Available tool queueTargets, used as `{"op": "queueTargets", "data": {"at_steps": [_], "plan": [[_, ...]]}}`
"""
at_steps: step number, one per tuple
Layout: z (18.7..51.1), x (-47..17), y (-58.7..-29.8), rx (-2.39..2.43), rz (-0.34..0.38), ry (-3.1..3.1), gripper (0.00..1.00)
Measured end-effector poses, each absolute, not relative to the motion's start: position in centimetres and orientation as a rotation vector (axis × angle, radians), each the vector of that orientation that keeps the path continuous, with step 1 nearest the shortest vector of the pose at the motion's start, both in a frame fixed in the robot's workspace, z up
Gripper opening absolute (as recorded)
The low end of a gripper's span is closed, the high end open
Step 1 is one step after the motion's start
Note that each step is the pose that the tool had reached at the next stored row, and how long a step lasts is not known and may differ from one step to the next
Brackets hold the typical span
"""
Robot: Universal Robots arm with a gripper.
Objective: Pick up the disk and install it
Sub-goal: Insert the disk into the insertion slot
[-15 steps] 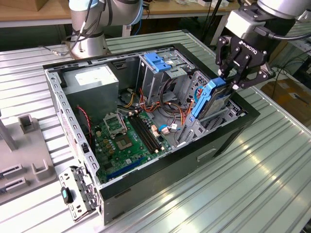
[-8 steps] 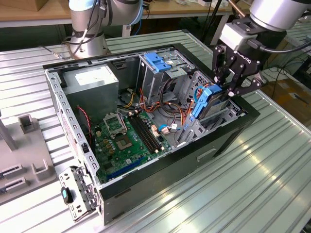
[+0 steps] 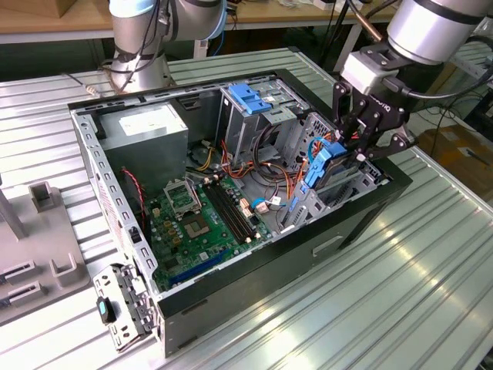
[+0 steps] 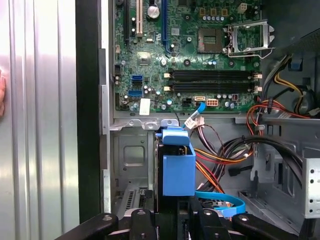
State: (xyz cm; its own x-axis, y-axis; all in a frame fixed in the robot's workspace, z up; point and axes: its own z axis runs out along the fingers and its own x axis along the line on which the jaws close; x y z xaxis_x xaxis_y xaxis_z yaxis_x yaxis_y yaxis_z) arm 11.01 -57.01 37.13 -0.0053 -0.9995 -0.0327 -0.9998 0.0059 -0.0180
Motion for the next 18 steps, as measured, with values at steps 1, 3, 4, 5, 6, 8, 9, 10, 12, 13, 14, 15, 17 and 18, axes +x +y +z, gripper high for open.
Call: {"op": "queueTargets", "data": {"at_steps": [1,3,4,5,6,8,9,10,12,13,14,15,17,18], "plan": [[36.96,11.01,-57.01,-2.19,0.016,2.202,0.35],[36.6,11.01,-57.01,-2.19,0.016,2.202,0.35],[36.6,11.01,-57.01,-2.19,0.016,2.202,0.35],[36.6,11.01,-57.01,-2.19,0.016,2.202,0.35],[36.59,11.01,-57.01,-2.19,0.016,2.202,0.35],[36.14,11.01,-57.01,-2.19,0.016,2.202,0.35],[36.01,11.01,-57.01,-2.19,0.016,2.202,0.35],[36.01,11.01,-57.01,-2.19,0.016,2.202,0.35],[36.01,11.01,-57.01,-2.19,0.016,2.202,0.35],[36.0,11.01,-57.01,-2.19,0.016,2.202,0.35],[36.0,11.01,-57.01,-2.19,0.016,2.202,0.35],[35.98,11.01,-57.01,-2.19,0.016,2.202,0.35],[35.99,11.01,-57.01,-2.19,0.016,2.202,0.42],[35.98,11.01,-57.01,-2.19,0.016,2.202,0.42]]}}
